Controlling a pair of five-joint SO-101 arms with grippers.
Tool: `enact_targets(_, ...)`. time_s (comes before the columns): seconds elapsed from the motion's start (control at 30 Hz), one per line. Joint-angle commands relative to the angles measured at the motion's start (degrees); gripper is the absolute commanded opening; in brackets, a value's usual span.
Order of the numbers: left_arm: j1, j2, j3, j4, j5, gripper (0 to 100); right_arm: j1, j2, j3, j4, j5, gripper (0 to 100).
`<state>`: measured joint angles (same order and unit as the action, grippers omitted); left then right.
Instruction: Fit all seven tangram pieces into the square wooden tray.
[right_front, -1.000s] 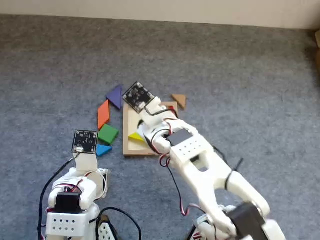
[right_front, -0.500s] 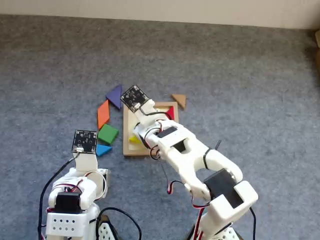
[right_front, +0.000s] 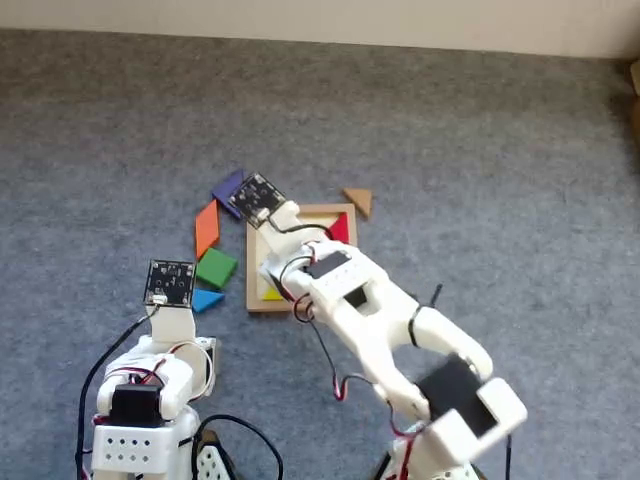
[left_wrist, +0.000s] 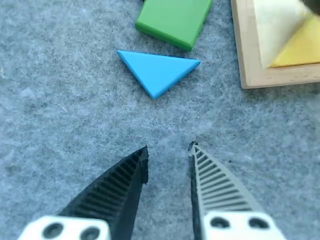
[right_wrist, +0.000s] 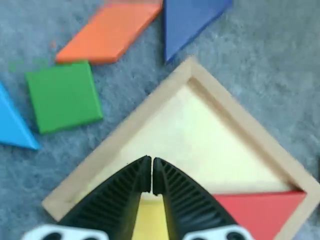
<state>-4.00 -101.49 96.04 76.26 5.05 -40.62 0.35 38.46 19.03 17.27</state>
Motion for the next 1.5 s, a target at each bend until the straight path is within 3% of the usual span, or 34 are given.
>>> enact_targets(0.0, -0.84, -2.51, 1.10, 0.35, 0.35, 14, 0.75, -7.52, 1.54, 0.22, -0.26, 1.8)
enact_targets(0.37, -0.84, -2.51, 1.10, 0.35, 0.35, 14, 12.26, -10.68, 1.71, 0.04, -0.88, 2.1)
enact_targets(0.47, -0.84, -2.51, 1.10, 0.35, 0.35, 14, 15.08, -10.68, 1.36, -0.57, -5.89, 2.9)
enact_targets(0.73, -0.84, -2.51, 1.10, 0.35, 0.35, 14, 20.00, -2.77, -1.71, -7.78, -13.71, 25.2)
enact_targets(1.13, -0.84, -2.51, 1.10, 0.35, 0.35, 14, 22.29, 16.04, -19.21, -8.13, -13.63, 25.2)
enact_targets(1.47, -0.84, -2.51, 1.10, 0.35, 0.35, 14, 23.43, 20.44, -20.79, -8.13, -13.63, 25.2)
